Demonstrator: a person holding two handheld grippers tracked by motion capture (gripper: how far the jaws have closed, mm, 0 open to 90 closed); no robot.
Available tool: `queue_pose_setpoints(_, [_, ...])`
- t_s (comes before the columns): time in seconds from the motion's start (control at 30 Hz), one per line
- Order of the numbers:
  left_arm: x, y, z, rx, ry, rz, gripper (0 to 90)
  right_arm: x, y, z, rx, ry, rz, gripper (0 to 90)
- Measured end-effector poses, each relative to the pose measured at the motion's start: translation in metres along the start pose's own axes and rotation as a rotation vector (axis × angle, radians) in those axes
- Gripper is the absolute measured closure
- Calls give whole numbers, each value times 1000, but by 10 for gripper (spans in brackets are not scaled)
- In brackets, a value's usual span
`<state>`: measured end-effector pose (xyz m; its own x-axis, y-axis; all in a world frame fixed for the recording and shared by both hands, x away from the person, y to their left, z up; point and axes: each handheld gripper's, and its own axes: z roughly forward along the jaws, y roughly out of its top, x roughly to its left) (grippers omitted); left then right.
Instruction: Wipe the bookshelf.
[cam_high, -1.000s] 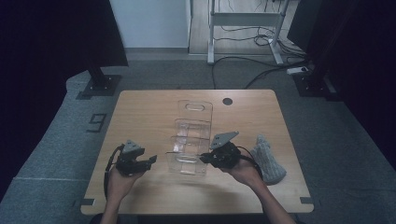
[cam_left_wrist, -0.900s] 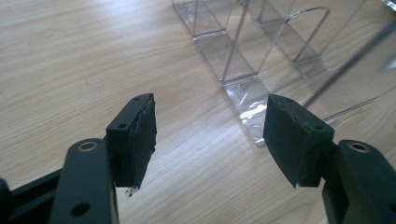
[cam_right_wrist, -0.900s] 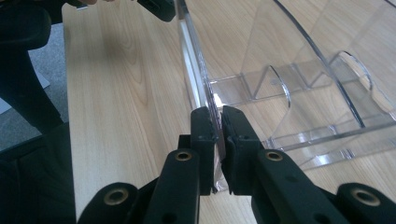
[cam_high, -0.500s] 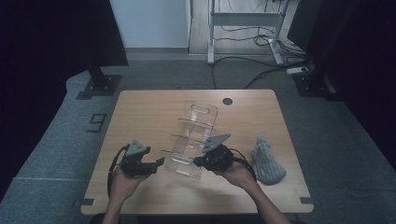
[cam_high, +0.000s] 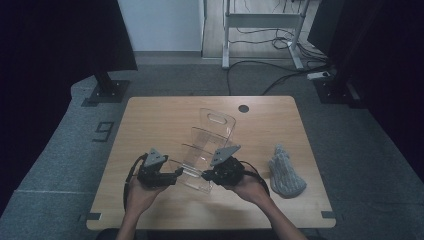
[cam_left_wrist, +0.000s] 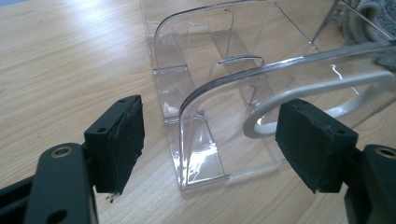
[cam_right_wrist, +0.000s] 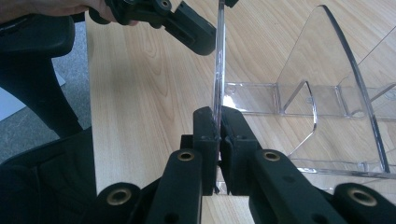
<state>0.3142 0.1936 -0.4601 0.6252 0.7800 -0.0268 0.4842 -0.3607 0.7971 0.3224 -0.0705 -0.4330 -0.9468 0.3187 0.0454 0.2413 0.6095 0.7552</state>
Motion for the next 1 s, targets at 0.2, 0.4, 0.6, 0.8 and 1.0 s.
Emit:
queue_pose_setpoints(0.2, [-2, -1, 6, 0, 23, -7, 241, 1, 0, 1, 5, 2, -1, 821])
queue_pose_setpoints(0.4, [-5, 0, 8, -6, 37, -10, 243, 0, 0, -1, 7, -3, 5, 754])
queue_pose_setpoints(0.6, [-4, 0, 7, -4, 55, -4, 244, -3, -1, -11, -6, -15, 23, 626])
queue_pose_setpoints(0.8, [2, 0, 4, -1, 75, -14, 245, -8, -7, -25, -13, -48, 41, 526])
queue_pose_setpoints(1.0, [7, 0, 3, -1, 99, -29, 246, -16, -18, -37, -12, -81, 64, 455])
